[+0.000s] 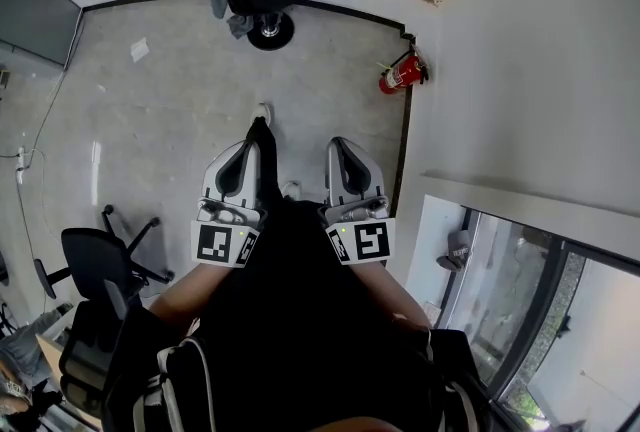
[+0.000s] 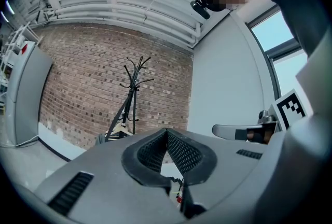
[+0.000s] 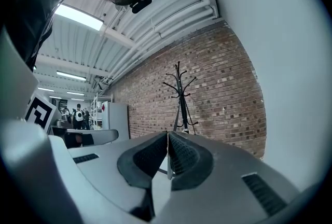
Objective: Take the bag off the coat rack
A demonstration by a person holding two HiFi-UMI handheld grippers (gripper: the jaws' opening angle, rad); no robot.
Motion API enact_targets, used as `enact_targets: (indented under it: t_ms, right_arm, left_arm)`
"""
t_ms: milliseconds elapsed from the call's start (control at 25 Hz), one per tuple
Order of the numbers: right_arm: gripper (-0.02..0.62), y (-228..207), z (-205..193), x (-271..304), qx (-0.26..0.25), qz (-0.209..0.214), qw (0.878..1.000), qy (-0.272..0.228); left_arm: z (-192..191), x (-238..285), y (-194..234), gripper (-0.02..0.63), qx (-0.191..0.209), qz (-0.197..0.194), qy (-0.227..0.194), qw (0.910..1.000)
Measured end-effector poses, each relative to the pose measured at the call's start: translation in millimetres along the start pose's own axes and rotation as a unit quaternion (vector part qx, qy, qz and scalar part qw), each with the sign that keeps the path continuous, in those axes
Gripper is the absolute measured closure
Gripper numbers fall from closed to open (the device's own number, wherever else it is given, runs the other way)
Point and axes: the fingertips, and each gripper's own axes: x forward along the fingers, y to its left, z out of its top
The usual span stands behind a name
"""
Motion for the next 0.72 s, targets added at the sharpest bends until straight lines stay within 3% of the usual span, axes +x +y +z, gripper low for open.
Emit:
enact_targets:
  t_ms: [360,480,640,720]
  right_arm:
    - [0.574,-22.4,8.7,84.6,0.010,0.009,1.000,-0.003]
    - [0.574,-31.4,15.6,129.8,-0.007,0.014,1.000,-0.009]
    - [0.574,-67.0,38.2,180.5,-0.032,-0.020,0.999,-0.025]
    - [0.574,-79.0,51.4,205.1,-0.035,-0.039,0.998,-0.037]
  left_arm:
    - [14.4,72.8,44.9,0.586,0.007,0.002,-0.006,1.0000]
    - [30.4,104.2,74.8,0.587,0.008,0.014,-0.023,0.9996]
    - [69.8,146.9,103.7,0.588,0.008,0.015,-0.084,0.9964]
    - [74.0,163.6,120.7,0.586,0.005,0.017,-0.072,0.9972]
